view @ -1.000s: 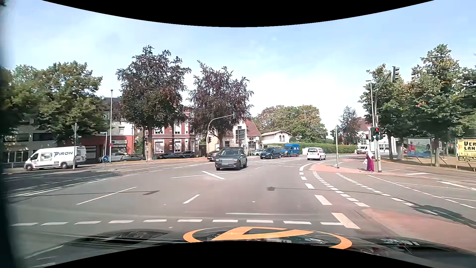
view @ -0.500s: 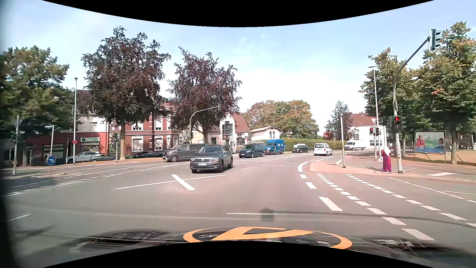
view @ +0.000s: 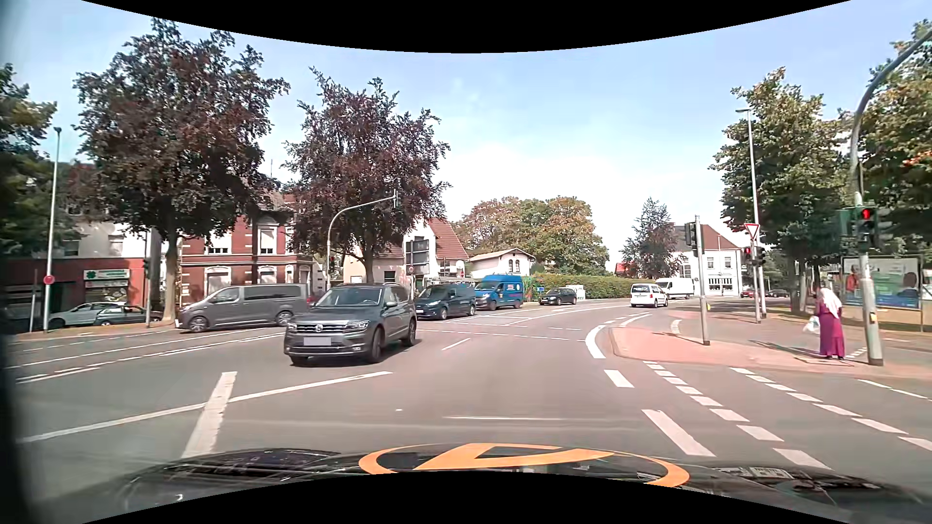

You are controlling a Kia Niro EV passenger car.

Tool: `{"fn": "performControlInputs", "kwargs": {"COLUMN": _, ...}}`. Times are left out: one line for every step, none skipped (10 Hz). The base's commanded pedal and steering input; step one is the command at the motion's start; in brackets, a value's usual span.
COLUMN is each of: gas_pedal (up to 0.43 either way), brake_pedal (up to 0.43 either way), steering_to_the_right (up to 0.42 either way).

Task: Follow the waypoints while adhering to traffic rules and regulations

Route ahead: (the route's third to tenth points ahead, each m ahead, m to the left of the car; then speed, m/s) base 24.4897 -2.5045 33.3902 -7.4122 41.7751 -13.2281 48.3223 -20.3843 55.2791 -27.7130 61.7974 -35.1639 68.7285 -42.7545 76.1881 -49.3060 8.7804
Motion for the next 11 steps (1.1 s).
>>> {"fn": "performControlInputs", "kwargs": {"gas_pedal": 0.11, "brake_pedal": 0.0, "steering_to_the_right": 0.049}}
{"fn": "performControlInputs", "kwargs": {"gas_pedal": 0.098, "brake_pedal": 0.0, "steering_to_the_right": 0.049}}
{"fn": "performControlInputs", "kwargs": {"gas_pedal": 0.098, "brake_pedal": 0.0, "steering_to_the_right": 0.049}}
{"fn": "performControlInputs", "kwargs": {"gas_pedal": 0.098, "brake_pedal": 0.0, "steering_to_the_right": 0.049}}
{"fn": "performControlInputs", "kwargs": {"gas_pedal": 0.087, "brake_pedal": 0.0, "steering_to_the_right": 0.05}}
{"fn": "performControlInputs", "kwargs": {"gas_pedal": 0.079, "brake_pedal": 0.0, "steering_to_the_right": 0.052}}
{"fn": "performControlInputs", "kwargs": {"gas_pedal": 0.059, "brake_pedal": 0.0, "steering_to_the_right": 0.056}}
{"fn": "performControlInputs", "kwargs": {"gas_pedal": 0.059, "brake_pedal": 0.0, "steering_to_the_right": 0.059}}
{"fn": "performControlInputs", "kwargs": {"gas_pedal": 0.047, "brake_pedal": 0.0, "steering_to_the_right": 0.062}}
{"fn": "performControlInputs", "kwargs": {"gas_pedal": 0.047, "brake_pedal": 0.0, "steering_to_the_right": 0.064}}
{"fn": "performControlInputs", "kwargs": {"gas_pedal": 0.059, "brake_pedal": 0.0, "steering_to_the_right": 0.066}}
